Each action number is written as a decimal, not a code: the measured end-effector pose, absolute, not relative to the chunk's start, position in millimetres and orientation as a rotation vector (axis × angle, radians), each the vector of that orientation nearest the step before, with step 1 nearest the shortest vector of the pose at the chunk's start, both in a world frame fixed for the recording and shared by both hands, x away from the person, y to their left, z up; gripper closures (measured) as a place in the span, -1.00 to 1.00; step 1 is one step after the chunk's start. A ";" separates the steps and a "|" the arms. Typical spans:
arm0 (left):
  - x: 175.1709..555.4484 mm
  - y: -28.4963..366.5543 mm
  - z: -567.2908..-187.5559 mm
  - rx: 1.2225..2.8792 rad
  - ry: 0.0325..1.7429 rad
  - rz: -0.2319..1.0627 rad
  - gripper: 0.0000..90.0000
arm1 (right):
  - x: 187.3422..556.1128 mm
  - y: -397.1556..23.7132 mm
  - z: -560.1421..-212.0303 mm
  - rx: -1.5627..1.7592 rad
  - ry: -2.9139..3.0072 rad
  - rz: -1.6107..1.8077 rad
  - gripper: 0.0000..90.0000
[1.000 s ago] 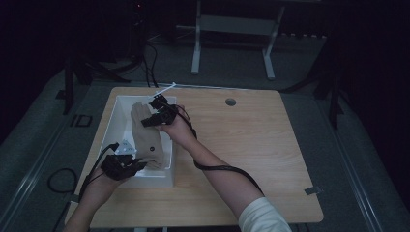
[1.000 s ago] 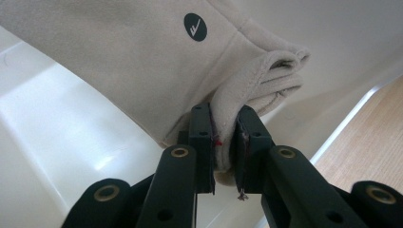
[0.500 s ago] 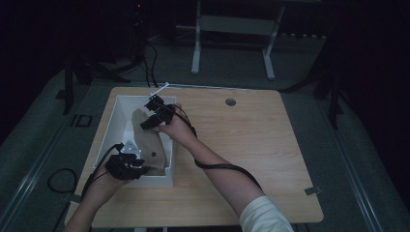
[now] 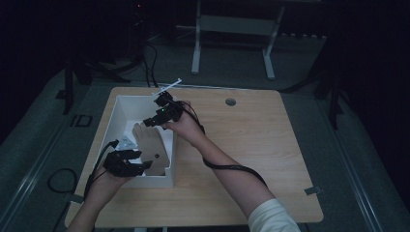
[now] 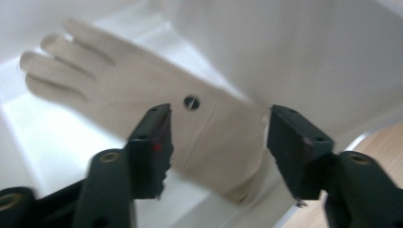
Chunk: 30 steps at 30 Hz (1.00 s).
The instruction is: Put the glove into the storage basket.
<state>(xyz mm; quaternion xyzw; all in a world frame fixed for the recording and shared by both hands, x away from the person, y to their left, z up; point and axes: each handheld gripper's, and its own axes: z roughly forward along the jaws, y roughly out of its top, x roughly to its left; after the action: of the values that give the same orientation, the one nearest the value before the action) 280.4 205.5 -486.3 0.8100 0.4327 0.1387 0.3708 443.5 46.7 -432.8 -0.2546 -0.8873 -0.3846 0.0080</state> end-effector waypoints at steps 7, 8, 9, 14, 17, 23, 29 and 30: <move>278.6 197.6 -462.5 1.934 1.093 0.387 -0.66 | 436.1 15.5 -424.9 -0.745 -2.715 -1.291 -0.63; 277.9 195.4 -458.8 1.925 1.075 0.391 -0.66 | 435.2 10.1 -424.1 -0.742 -2.711 -1.299 -0.63; 277.1 192.7 -455.2 1.917 1.065 0.396 -0.67 | 434.7 4.6 -423.6 -0.741 -2.703 -1.313 -0.63; 274.2 175.0 -439.6 1.897 0.997 0.406 -0.67 | 429.9 -26.4 -420.4 -0.760 -2.686 -1.359 -0.63; 272.7 159.5 -431.4 1.912 0.942 0.418 -0.67 | 427.4 -45.9 -418.8 -0.770 -2.674 -1.381 -0.63; 271.2 129.9 -425.3 1.924 0.857 0.386 -0.67 | 422.0 -80.6 -418.6 -0.785 -2.669 -1.410 -0.63; 269.9 100.6 -424.3 1.933 0.787 0.343 -0.67 | 415.1 -113.6 -424.4 -0.793 -2.663 -1.448 -0.63; 269.4 95.2 -424.4 1.934 0.773 0.334 -0.67 | 413.7 -118.2 -426.2 -0.795 -2.677 -1.444 -0.63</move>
<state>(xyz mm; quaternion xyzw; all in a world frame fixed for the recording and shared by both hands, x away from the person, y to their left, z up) 269.4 95.2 -424.4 0.7974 0.3186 0.1379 0.4936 413.7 -118.2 -426.2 -0.2530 -0.8514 -0.4594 -0.0013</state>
